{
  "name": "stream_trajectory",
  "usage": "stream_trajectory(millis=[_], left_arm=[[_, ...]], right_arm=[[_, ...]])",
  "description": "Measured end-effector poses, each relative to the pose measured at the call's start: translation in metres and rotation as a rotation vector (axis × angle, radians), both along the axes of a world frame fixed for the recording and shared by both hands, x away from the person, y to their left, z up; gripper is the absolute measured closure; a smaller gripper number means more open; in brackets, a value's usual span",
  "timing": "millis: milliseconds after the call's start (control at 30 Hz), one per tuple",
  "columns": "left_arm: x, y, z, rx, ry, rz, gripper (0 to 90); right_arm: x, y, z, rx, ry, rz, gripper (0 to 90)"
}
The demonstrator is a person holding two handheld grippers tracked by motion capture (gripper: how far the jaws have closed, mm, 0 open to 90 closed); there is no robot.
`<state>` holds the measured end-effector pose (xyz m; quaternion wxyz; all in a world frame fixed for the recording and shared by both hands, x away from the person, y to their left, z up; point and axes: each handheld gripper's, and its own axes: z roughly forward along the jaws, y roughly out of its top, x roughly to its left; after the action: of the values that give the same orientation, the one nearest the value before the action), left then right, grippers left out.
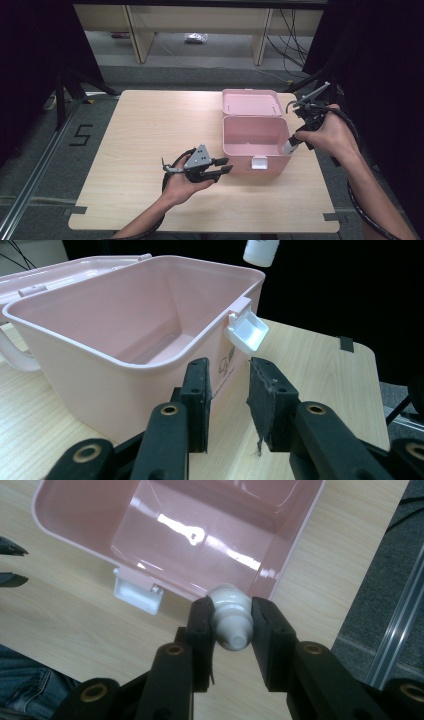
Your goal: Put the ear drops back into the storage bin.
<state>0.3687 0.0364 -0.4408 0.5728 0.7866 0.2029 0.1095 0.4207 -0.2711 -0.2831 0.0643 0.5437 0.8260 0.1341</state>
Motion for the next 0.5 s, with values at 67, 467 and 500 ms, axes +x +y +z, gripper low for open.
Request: stream_trajectory(millis=[67, 467, 500], left_arm=[[0.000, 0.000, 0.000, 0.000, 0.001, 0.002, 69.1], [0.000, 0.000, -0.003, -0.004, 0.003, -0.004, 68.8], [-0.001, 0.001, -0.003, 0.004, 0.005, 0.003, 68.8]], right_arm=[[0.001, 0.001, -0.001, 0.007, -0.008, -0.010, 72.1], [0.013, 0.002, -0.013, -0.012, -0.020, -0.030, 72.1], [0.014, 0.002, -0.014, -0.004, -0.008, -0.029, 72.1]])
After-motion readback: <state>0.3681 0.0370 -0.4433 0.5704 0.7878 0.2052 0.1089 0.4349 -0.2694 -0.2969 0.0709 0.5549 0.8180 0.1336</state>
